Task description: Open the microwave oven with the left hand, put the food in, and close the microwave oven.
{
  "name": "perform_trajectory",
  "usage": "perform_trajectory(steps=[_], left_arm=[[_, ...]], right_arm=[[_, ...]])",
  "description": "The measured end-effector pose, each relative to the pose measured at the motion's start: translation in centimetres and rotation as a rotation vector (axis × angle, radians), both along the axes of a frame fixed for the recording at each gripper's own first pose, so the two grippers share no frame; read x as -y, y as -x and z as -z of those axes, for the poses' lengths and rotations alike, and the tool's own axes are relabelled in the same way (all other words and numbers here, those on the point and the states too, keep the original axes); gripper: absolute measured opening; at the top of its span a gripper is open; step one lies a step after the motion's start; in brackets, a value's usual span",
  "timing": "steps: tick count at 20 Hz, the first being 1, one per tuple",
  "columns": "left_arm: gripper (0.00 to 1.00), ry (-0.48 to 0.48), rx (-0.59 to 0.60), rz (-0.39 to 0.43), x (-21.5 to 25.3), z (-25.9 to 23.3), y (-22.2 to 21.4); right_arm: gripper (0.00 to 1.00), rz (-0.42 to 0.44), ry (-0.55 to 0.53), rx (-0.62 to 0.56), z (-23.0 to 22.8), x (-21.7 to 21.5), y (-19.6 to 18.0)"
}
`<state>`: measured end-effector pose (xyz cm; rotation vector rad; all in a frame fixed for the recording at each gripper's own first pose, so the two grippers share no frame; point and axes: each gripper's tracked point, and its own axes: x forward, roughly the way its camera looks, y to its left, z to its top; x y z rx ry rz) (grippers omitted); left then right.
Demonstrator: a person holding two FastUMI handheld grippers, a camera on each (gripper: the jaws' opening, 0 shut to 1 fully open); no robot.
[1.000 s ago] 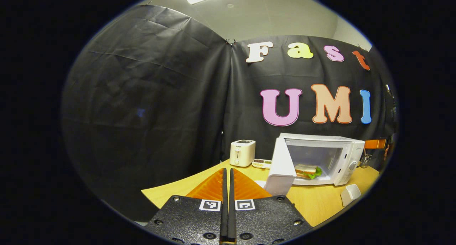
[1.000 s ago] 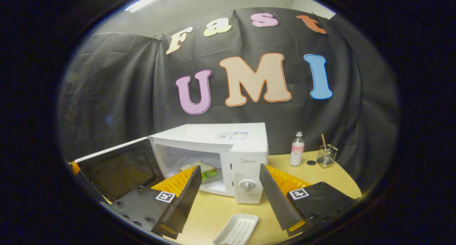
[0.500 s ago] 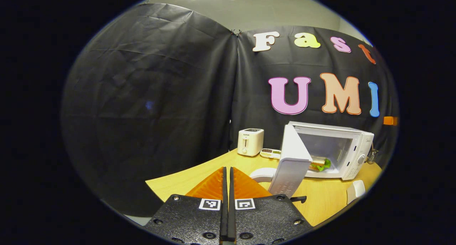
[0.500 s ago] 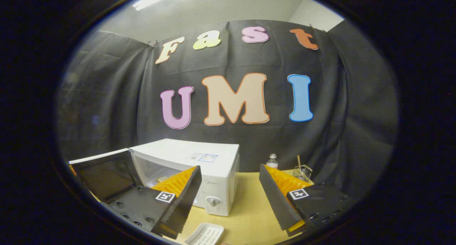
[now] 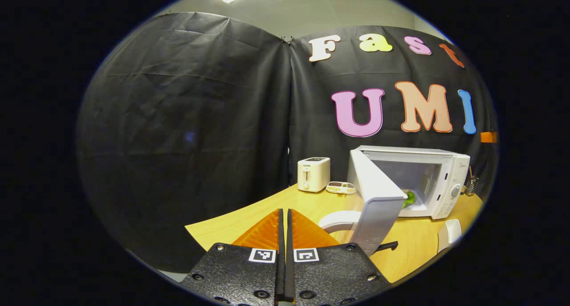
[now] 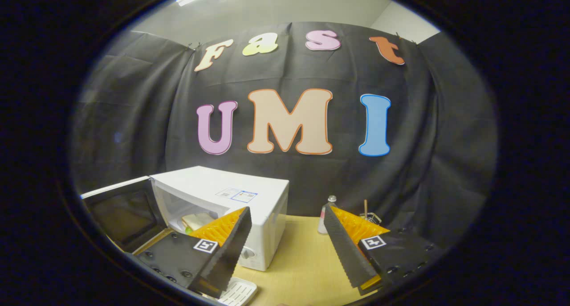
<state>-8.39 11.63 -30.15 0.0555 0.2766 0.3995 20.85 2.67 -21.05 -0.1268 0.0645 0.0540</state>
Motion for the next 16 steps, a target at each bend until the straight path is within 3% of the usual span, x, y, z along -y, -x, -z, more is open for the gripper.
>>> perform_trajectory(steps=[8,14,16], left_arm=[[0.01,0.026,-0.002,0.165,7.7,0.2,-2.6],[0.01,0.056,-0.005,0.226,12.4,0.9,-5.2],[0.01,0.078,-0.005,0.243,13.8,1.0,-6.0]], right_arm=[[1.00,-0.001,-0.047,-0.007,-0.3,1.9,-1.0],[0.95,0.020,-0.086,0.004,-0.8,3.1,-0.7],[1.00,0.026,-0.100,0.011,-1.1,3.4,-0.7]])
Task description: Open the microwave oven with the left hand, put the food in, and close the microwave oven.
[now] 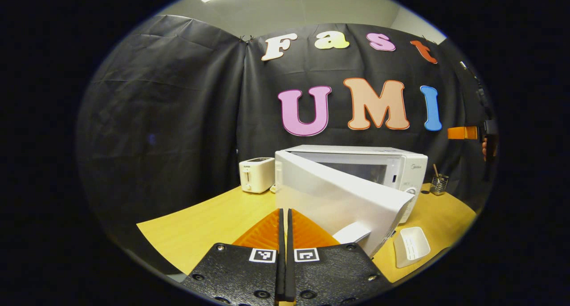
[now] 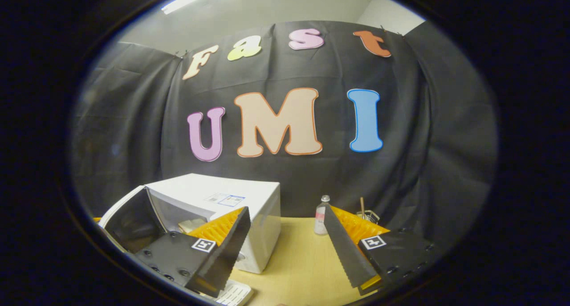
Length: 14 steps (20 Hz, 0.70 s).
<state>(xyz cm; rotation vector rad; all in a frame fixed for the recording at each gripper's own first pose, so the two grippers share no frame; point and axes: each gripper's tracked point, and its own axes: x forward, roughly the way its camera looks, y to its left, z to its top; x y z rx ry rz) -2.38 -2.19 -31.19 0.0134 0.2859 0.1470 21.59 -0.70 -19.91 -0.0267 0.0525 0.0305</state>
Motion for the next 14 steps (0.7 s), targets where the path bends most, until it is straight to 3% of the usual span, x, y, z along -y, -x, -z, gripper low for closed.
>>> perform_trajectory(steps=[2,5,6,14], left_arm=[[0.01,0.003,-0.001,0.007,0.9,0.3,-0.6],[0.01,0.026,0.003,0.011,2.3,0.4,-1.6],[0.01,0.031,0.002,0.011,2.8,0.6,-1.8],[0.01,0.065,-0.035,0.088,7.4,2.4,-3.8]], right_arm=[[0.96,-0.002,-0.024,0.000,0.0,0.1,-0.1],[0.96,0.006,-0.032,-0.011,0.1,0.7,-0.5],[1.00,0.006,-0.031,-0.014,0.2,0.8,-0.6],[0.96,-0.038,-0.018,-0.023,0.4,-0.6,-0.6]])
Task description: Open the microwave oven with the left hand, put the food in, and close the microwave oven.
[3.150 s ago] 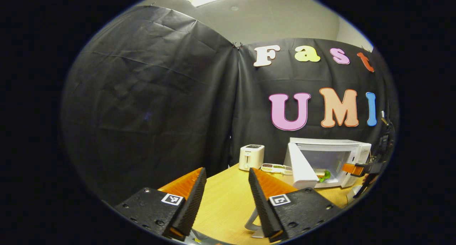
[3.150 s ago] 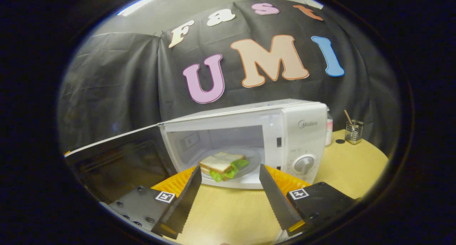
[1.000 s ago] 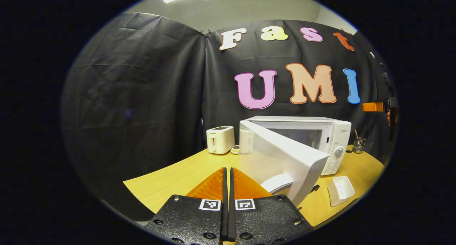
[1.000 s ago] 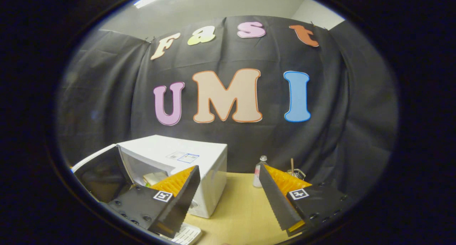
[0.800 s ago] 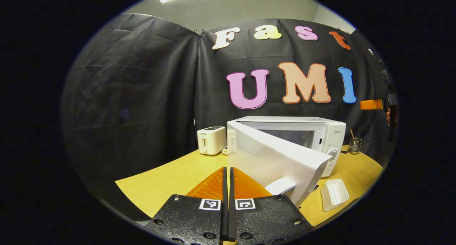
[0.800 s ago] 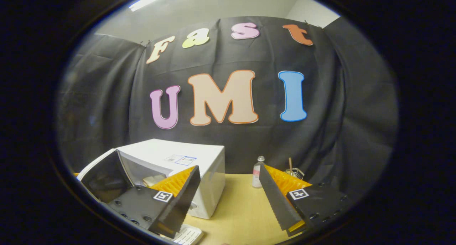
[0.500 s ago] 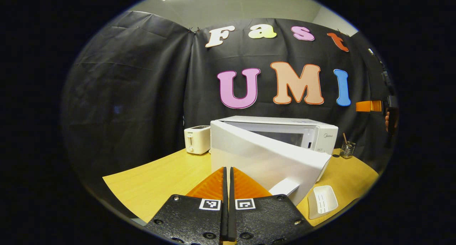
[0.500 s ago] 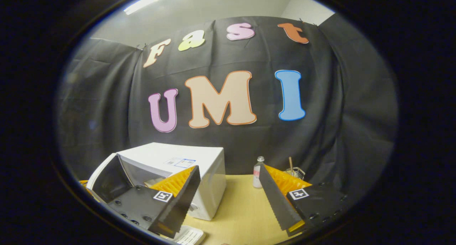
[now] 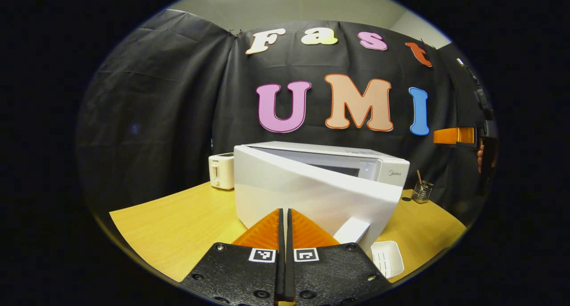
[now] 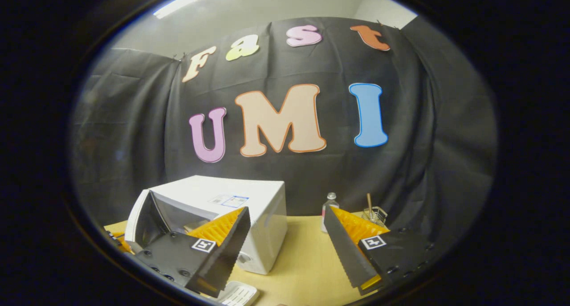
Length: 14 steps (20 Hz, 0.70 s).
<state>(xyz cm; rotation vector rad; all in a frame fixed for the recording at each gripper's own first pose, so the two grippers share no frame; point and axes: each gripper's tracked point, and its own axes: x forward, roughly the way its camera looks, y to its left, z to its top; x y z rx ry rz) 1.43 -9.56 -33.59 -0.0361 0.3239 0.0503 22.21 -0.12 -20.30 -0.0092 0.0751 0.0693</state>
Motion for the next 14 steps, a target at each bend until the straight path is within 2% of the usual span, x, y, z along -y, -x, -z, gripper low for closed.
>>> perform_trajectory(steps=[4,5,9,10,13,14], left_arm=[[0.01,-0.008,-0.033,0.038,2.0,1.2,-1.0],[0.01,-0.006,-0.036,0.049,2.5,1.5,-1.4],[0.00,-0.010,-0.060,0.092,4.4,2.4,-2.9],[0.01,-0.013,-0.057,0.096,4.7,2.5,-3.2],[0.01,-0.022,-0.057,0.127,6.2,2.4,-4.2],[0.01,-0.026,-0.053,0.141,6.7,2.4,-4.6]], right_arm=[[0.96,-0.025,-0.002,0.006,-0.3,-0.5,0.4],[1.00,-0.026,-0.003,0.009,-0.4,-0.4,0.4],[1.00,-0.021,-0.022,0.003,-0.4,0.3,0.4],[0.96,-0.016,-0.027,0.003,-0.4,0.6,0.4],[0.96,-0.007,-0.034,0.004,-0.6,1.3,0.3],[1.00,-0.011,-0.042,0.003,-0.6,1.4,0.4]])
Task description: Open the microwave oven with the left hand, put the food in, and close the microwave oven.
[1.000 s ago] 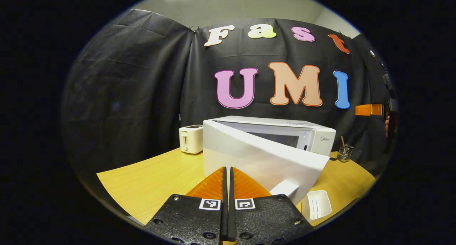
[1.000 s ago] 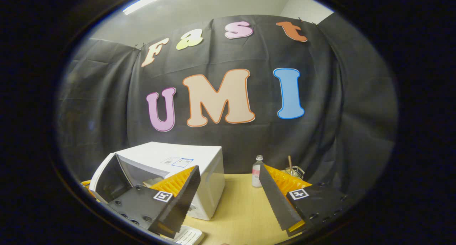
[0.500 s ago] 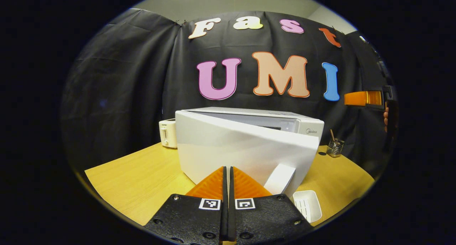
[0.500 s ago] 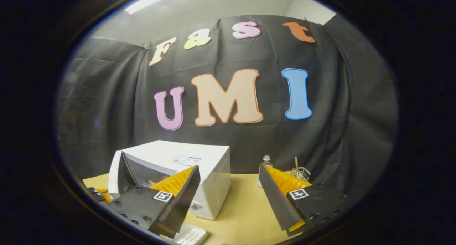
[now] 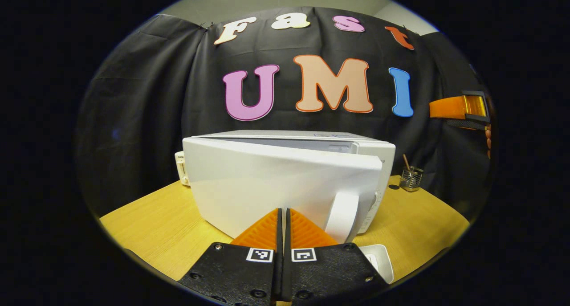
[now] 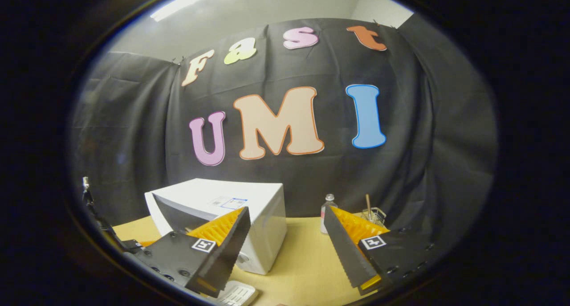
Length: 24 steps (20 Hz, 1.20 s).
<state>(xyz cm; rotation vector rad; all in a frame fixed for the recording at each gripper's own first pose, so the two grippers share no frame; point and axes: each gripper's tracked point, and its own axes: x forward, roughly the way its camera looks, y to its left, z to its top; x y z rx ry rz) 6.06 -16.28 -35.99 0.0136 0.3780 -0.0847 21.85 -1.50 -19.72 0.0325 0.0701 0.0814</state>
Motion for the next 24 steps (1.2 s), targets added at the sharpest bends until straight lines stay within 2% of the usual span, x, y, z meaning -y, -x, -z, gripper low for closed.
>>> perform_trajectory(steps=[1,2,3,4,5,6,7,8,12,13,14,16,17,24], left_arm=[[0.01,-0.002,0.003,0.017,0.6,-0.1,-0.4],[0.01,0.000,0.005,0.030,1.1,0.0,-0.7],[0.01,0.002,0.016,0.034,1.4,-0.2,-1.1],[0.01,0.001,0.025,0.036,1.7,-0.4,-1.6],[0.01,-0.006,0.024,0.040,2.0,-0.2,-2.0],[0.01,-0.012,0.023,0.044,2.2,-0.1,-2.2],[0.01,-0.014,0.027,0.046,2.3,-0.2,-2.4],[0.01,-0.011,0.033,0.047,2.5,-0.2,-2.6],[0.01,0.007,0.048,0.059,3.3,0.0,-3.9],[0.02,0.007,0.053,0.059,3.3,0.0,-4.2],[0.02,0.012,0.059,0.059,3.3,0.1,-4.4],[0.02,0.017,0.061,0.056,3.5,0.2,-4.9],[0.02,0.019,0.061,0.055,3.6,0.3,-5.1],[0.02,0.031,0.063,0.047,3.8,0.6,-6.1]], right_arm=[[0.96,-0.005,-0.010,-0.003,-0.1,0.0,0.0],[0.96,-0.010,-0.018,-0.004,-0.1,0.1,0.1],[1.00,-0.014,-0.024,-0.003,-0.1,0.2,0.1],[0.96,-0.013,-0.027,-0.003,-0.2,0.3,0.1],[0.96,-0.013,-0.032,-0.004,-0.2,0.4,0.0],[1.00,-0.016,-0.036,-0.005,-0.2,0.4,0.2],[0.94,-0.019,-0.037,-0.005,-0.2,0.4,0.2],[0.92,-0.019,-0.037,-0.004,-0.2,0.4,0.2],[0.91,0.003,-0.014,0.004,-0.3,0.6,0.0],[0.99,-0.002,-0.015,0.004,-0.2,0.4,-0.1],[0.99,-0.005,-0.024,0.000,-0.2,0.4,-0.1],[0.99,0.003,-0.040,-0.010,0.1,0.7,-0.5],[0.92,0.010,-0.041,-0.013,0.1,1.0,-0.7],[0.92,0.025,-0.034,-0.025,0.7,0.8,-1.4]])
